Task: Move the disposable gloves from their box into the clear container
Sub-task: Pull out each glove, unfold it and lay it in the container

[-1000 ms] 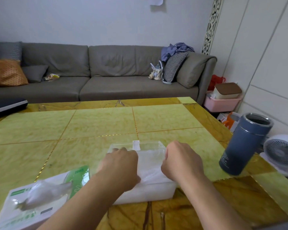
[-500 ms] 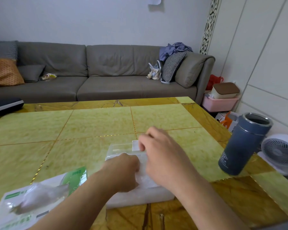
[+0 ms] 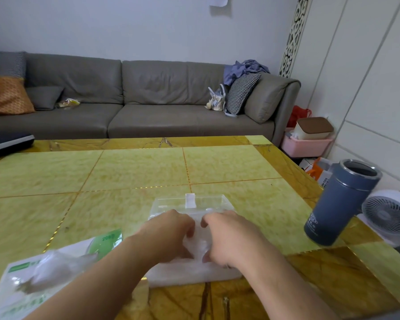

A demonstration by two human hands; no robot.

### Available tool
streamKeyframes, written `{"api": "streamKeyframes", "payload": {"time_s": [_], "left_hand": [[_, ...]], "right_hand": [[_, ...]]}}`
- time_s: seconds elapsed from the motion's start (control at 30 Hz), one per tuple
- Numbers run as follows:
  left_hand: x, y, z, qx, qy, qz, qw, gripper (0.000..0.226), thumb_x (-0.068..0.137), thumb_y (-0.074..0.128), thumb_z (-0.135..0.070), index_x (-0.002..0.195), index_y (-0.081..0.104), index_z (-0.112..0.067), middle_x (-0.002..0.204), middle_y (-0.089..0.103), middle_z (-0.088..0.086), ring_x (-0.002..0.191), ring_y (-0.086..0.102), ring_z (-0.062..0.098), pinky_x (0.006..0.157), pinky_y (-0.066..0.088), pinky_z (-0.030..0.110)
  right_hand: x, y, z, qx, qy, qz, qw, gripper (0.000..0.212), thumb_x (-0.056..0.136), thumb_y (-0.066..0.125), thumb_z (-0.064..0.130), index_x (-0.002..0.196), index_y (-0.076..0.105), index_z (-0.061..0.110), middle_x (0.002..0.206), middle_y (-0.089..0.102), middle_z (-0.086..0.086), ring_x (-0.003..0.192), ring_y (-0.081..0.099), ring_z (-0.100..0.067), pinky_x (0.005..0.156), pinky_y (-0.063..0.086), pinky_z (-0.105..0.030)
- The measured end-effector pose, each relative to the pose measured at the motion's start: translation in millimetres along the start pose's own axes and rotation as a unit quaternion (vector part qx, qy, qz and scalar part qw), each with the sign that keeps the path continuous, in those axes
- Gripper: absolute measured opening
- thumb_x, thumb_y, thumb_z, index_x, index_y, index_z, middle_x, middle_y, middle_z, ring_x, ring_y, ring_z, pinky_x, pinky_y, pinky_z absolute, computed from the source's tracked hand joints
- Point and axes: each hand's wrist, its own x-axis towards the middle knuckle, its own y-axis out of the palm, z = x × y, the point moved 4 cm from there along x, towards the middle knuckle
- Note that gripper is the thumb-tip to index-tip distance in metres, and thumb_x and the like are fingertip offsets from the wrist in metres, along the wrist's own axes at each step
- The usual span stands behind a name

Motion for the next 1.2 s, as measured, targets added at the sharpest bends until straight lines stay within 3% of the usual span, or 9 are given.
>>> {"api": "streamKeyframes", "payload": {"time_s": [0.13, 0.27, 0.37, 0.47, 0.57, 0.67, 0.8, 0.93, 1.2], "left_hand": [[-10, -10, 6, -0.037, -0.015, -0.008, 0.999, 0.045, 0.081, 0.083, -0.034, 0.120, 0.063, -0.038, 0.097, 0.060, -0.013, 0.090, 0.068, 0.014, 0.075, 0.058, 0.034], [-28, -23, -9, -0.032, -0.007, -0.073, 0.997, 0.026, 0.089, 0.074, -0.038, 0.112, 0.062, -0.042, 0.100, 0.066, -0.015, 0.088, 0.066, 0.009, 0.076, 0.059, 0.032], [-32, -16, -17, -0.005, -0.033, -0.011, 0.999, 0.039, 0.091, 0.072, -0.038, 0.128, 0.059, -0.040, 0.117, 0.062, -0.010, 0.098, 0.066, 0.014, 0.077, 0.053, 0.027], [-25, -14, -12, 0.039, -0.075, 0.044, 0.995, 0.045, 0.093, 0.070, -0.017, 0.136, 0.057, -0.023, 0.126, 0.060, 0.001, 0.096, 0.061, 0.019, 0.075, 0.047, 0.028], [-16, -12, -11, 0.060, -0.085, 0.087, 0.991, 0.049, 0.094, 0.064, -0.006, 0.140, 0.055, -0.018, 0.135, 0.059, 0.004, 0.115, 0.062, 0.023, 0.087, 0.050, 0.030], [-11, -5, -15, 0.068, -0.086, 0.112, 0.988, 0.053, 0.094, 0.064, -0.003, 0.143, 0.050, -0.015, 0.136, 0.060, 0.005, 0.123, 0.060, 0.024, 0.087, 0.048, 0.029], [-6, 3, -15, 0.065, -0.088, 0.133, 0.985, 0.057, 0.091, 0.071, -0.003, 0.142, 0.047, -0.008, 0.133, 0.062, 0.009, 0.123, 0.060, 0.026, 0.082, 0.045, 0.028], [-5, 5, -10, 0.075, -0.085, 0.144, 0.983, 0.056, 0.087, 0.076, -0.005, 0.138, 0.052, -0.007, 0.129, 0.063, 0.009, 0.117, 0.062, 0.026, 0.079, 0.044, 0.028], [-8, 3, -5, 0.045, -0.086, 0.169, 0.981, 0.040, 0.092, 0.057, -0.004, 0.131, 0.061, -0.012, 0.113, 0.067, 0.005, 0.091, 0.061, 0.024, 0.080, 0.052, 0.032]], "right_hand": [[8, 0, 5, -0.003, -0.008, 0.056, 0.998, 0.071, 0.081, 0.087, 0.029, 0.143, 0.054, 0.034, 0.119, 0.063, 0.001, 0.093, 0.068, -0.021, 0.070, 0.053, -0.033], [23, 2, 13, -0.062, 0.003, 0.154, 0.986, 0.057, 0.085, 0.084, 0.038, 0.133, 0.055, 0.025, 0.093, 0.061, 0.000, 0.084, 0.064, -0.025, 0.083, 0.059, -0.039], [31, 7, 17, -0.092, 0.010, 0.192, 0.977, 0.070, 0.084, 0.084, 0.042, 0.144, 0.049, 0.030, 0.123, 0.063, -0.003, 0.106, 0.066, -0.030, 0.096, 0.056, -0.044], [32, 8, 17, -0.109, 0.023, 0.198, 0.974, 0.088, 0.085, 0.085, 0.045, 0.157, 0.037, 0.033, 0.148, 0.049, -0.010, 0.125, 0.059, -0.034, 0.103, 0.053, -0.048], [24, 7, 15, -0.084, 0.020, 0.191, 0.978, 0.089, 0.086, 0.086, 0.039, 0.159, 0.034, 0.032, 0.162, 0.026, -0.015, 0.129, 0.058, -0.038, 0.105, 0.053, -0.049], [19, 7, 14, -0.064, 0.020, 0.189, 0.980, 0.088, 0.089, 0.084, 0.032, 0.160, 0.033, 0.034, 0.167, 0.015, -0.017, 0.132, 0.055, -0.039, 0.105, 0.053, -0.049], [18, 6, 12, -0.056, 0.014, 0.189, 0.980, 0.087, 0.088, 0.084, 0.030, 0.159, 0.034, 0.035, 0.161, 0.029, -0.016, 0.127, 0.058, -0.037, 0.103, 0.054, -0.048], [16, 1, 13, -0.050, 0.001, 0.195, 0.979, 0.088, 0.089, 0.083, 0.025, 0.161, 0.033, 0.034, 0.157, 0.042, -0.011, 0.128, 0.057, -0.036, 0.101, 0.055, -0.047], [16, 8, 15, -0.041, 0.020, 0.211, 0.976, 0.089, 0.093, 0.077, 0.018, 0.163, 0.026, 0.033, 0.161, 0.034, -0.014, 0.126, 0.055, -0.034, 0.101, 0.053, -0.046]]}}
